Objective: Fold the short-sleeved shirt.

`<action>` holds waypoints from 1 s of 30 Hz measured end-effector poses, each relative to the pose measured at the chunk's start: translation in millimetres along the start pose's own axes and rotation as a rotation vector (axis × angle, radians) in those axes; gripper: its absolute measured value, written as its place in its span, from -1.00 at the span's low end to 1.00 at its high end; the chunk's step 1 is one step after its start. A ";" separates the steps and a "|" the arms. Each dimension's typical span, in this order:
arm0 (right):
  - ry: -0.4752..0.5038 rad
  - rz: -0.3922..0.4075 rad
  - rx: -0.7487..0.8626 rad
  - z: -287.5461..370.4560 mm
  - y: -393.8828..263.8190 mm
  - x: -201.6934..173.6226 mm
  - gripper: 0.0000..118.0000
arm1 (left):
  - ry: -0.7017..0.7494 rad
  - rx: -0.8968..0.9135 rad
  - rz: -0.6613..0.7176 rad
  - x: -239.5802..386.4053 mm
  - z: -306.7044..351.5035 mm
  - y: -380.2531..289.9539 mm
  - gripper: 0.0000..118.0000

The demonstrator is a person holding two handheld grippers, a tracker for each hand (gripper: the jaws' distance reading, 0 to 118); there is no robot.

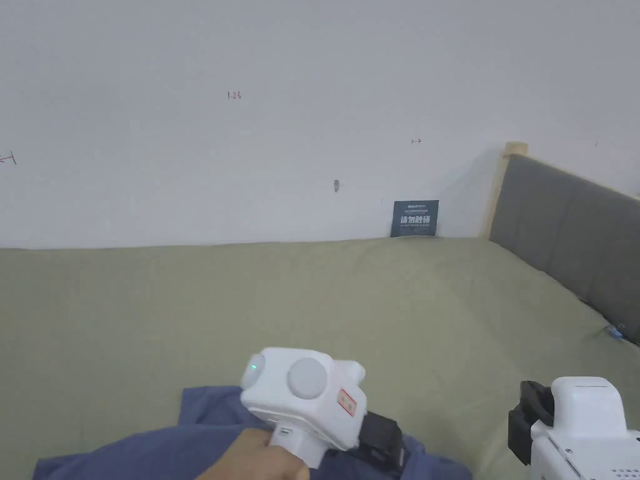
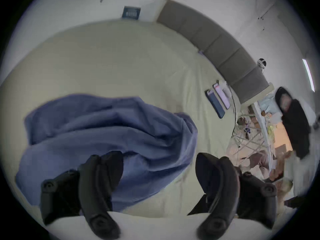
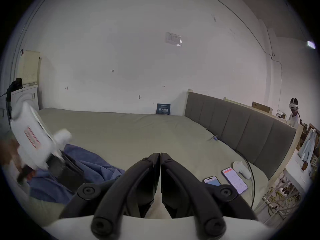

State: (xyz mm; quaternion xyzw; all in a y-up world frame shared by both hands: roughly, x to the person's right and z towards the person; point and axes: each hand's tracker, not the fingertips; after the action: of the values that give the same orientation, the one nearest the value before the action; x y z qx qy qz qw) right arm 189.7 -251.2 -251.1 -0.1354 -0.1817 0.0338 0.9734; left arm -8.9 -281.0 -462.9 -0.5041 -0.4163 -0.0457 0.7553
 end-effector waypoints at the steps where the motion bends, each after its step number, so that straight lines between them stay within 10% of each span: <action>1: 0.006 -0.006 0.005 1.1 2.1 -1.1 -0.87 | 0.019 0.081 -0.013 -2.6 24.5 -3.3 0.54; 4: 0.027 -0.030 0.015 4.9 7.9 -3.8 -0.87 | 0.137 0.246 -0.020 -11.6 94.8 -22.4 0.34; 9: 0.054 -0.033 0.033 9.8 15.3 -14.2 -0.87 | 0.521 0.464 -0.070 -27.6 177.4 -94.6 -1.00; 14: 0.085 -0.028 0.027 5.7 11.5 -30.1 -0.87 | 0.782 0.736 0.105 -53.3 214.7 -188.9 -1.00; 20: 0.130 0.008 -0.012 -1.1 -3.4 -47.0 -0.87 | 0.687 0.509 0.346 -128.4 195.1 -232.1 -1.00; 30: 0.114 0.055 -0.070 -27.7 -17.5 -46.4 -0.87 | 0.501 0.096 0.517 -261.8 149.8 -119.6 -0.96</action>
State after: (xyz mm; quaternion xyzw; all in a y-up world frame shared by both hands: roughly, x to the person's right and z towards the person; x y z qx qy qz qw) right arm 156.8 -280.3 -287.2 -0.1762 -0.1231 0.0462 0.9755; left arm -324.6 -311.4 -531.4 -0.5298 -0.0787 0.0445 0.8433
